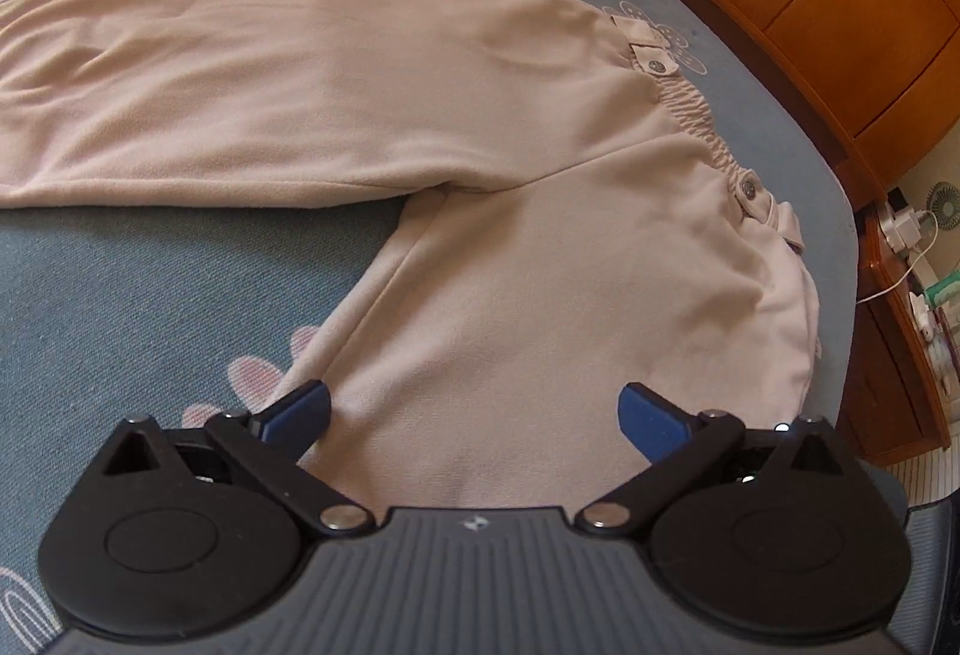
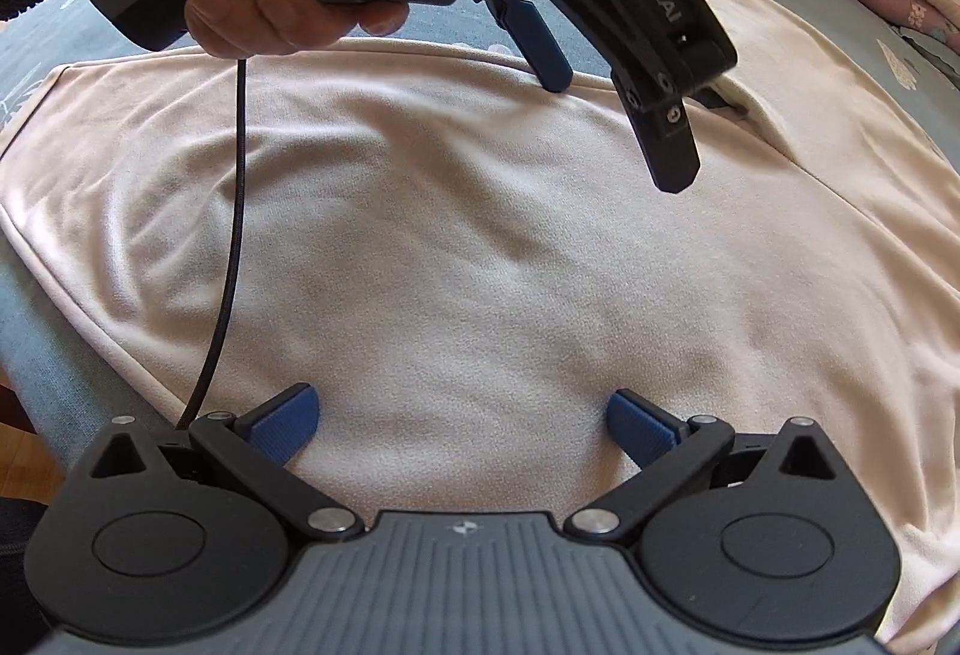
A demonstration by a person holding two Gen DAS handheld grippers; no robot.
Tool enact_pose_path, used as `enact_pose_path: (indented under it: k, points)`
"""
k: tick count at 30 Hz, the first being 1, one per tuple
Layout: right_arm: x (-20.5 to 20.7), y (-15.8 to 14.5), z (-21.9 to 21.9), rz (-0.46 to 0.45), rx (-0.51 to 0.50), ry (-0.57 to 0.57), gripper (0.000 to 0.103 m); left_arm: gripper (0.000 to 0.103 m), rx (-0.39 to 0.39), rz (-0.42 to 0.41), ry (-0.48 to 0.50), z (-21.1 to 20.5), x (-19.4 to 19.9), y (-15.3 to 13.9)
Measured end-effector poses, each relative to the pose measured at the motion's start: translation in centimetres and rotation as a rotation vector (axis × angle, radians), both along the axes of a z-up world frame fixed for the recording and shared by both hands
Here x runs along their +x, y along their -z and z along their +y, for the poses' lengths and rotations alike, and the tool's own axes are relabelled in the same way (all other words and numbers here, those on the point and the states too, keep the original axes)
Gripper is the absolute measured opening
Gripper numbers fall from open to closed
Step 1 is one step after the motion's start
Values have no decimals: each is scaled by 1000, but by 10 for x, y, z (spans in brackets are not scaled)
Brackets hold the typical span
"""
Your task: Fold clothes
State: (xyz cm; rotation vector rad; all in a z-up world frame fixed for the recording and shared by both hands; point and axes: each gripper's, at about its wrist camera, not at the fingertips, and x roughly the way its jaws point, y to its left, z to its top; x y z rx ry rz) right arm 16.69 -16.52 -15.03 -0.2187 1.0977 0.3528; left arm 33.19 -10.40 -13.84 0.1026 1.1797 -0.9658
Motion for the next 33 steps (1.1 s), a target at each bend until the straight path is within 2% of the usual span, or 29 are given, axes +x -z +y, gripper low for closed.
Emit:
enact_pose_path:
  k: [3,6,10,15,18,20,22,27,29,32,33]
  points:
    - [-1,1,2,-9,-1,6,103,102,-56,43,-11,4,-3,-3]
    - [-1,2,3,-11,-2,8,103,102,-14,25,6,-1,-8,7]
    - [2,2,5,6,-7,1,103,102,55,-66,12,14,-12,11]
    - [10,-4,7,44,-3,-10,103,102,126,-73,-7,30,-25,-4]
    - [12,-27,-20,-61,34,80,103,102,145,-83,-16,37,-35,-14]
    - [21,-36,-39,-127,0,169,103,102,146,-58,-49,41,-38,-14]
    - [31,-34,-64,-155,-60,273,103,102,142,-32,-78,41,-41,-12]
    - [51,-3,-117,-112,-89,446,103,102,125,4,-98,32,-48,-4]
    - [44,6,-130,-93,-62,463,103,102,125,11,-78,25,-50,-3]
    - [43,0,-145,-61,-15,508,103,102,126,-1,-64,19,-50,-7]
    - [41,-6,-150,-50,43,529,103,102,125,3,-69,19,-49,-8]
